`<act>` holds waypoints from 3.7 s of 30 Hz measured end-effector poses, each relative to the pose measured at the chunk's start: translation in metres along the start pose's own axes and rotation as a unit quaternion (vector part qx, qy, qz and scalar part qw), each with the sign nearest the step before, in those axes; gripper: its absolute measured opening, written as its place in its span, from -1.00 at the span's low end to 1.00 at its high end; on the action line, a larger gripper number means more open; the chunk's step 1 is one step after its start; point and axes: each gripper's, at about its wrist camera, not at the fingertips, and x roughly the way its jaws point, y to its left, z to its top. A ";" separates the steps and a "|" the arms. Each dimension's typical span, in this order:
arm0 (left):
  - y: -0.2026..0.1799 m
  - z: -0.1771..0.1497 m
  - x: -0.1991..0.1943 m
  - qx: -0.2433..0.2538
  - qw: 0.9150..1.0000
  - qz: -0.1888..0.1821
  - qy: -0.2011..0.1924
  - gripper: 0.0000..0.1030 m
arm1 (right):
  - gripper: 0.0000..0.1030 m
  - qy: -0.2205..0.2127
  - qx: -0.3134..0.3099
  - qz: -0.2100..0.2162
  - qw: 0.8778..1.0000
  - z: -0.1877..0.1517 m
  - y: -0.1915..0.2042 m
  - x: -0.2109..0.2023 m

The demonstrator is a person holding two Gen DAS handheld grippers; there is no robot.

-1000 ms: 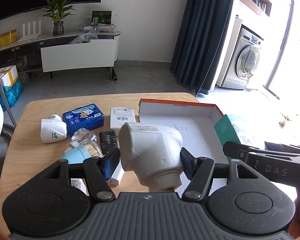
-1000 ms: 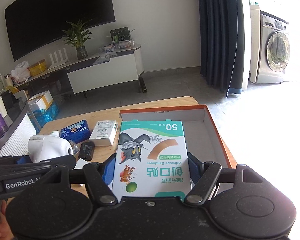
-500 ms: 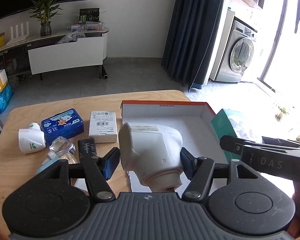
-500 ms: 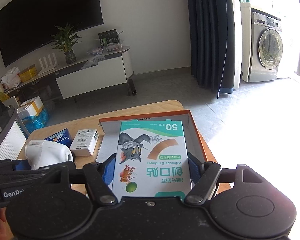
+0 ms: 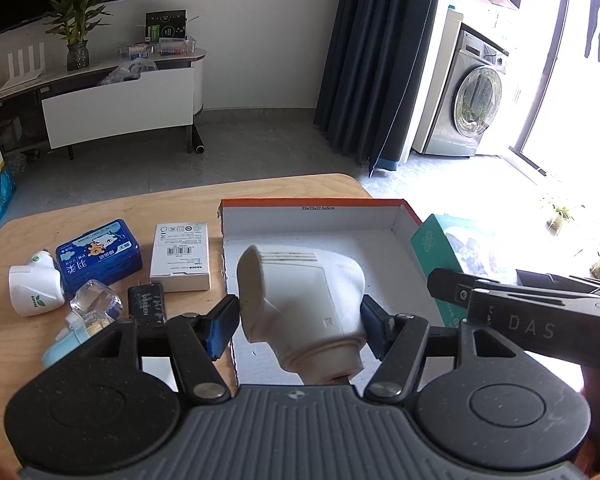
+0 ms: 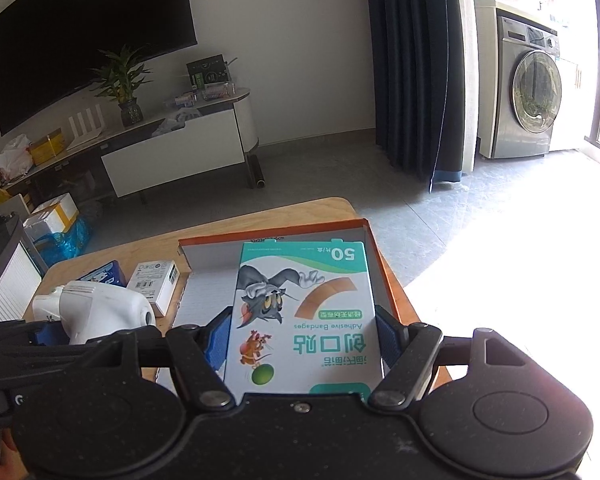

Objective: Organize rigid objects
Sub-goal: 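Carry both items to the white tray while the right tool lowers the box in and opens, then lower the white heater into the tray beside the box and open the left tool, then withdraw both tools from the tray back over the remaining table items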

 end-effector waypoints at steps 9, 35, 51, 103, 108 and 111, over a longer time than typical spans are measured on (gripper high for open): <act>-0.003 0.003 0.008 -0.003 1.000 -0.002 0.003 0.26 | 0.64 0.004 0.001 -0.004 1.000 0.002 -0.002 0.007; -0.005 0.020 0.045 -0.006 1.000 -0.001 0.023 0.26 | 0.64 0.041 -0.028 -0.004 0.999 0.019 -0.005 0.055; -0.008 0.032 0.078 -0.010 0.999 -0.002 0.042 0.26 | 0.73 0.013 -0.013 -0.011 1.000 0.038 -0.027 0.057; 0.049 -0.009 -0.044 -0.061 0.994 0.088 0.012 0.92 | 0.91 0.016 -0.044 0.038 0.998 -0.019 0.052 -0.029; 0.060 -0.014 -0.050 -0.068 0.993 0.098 0.012 0.92 | 0.92 0.022 -0.057 0.050 0.997 -0.022 0.067 -0.028; 0.067 -0.017 -0.054 -0.075 0.992 0.103 0.013 0.92 | 0.92 0.025 -0.064 0.054 0.996 -0.025 0.076 -0.027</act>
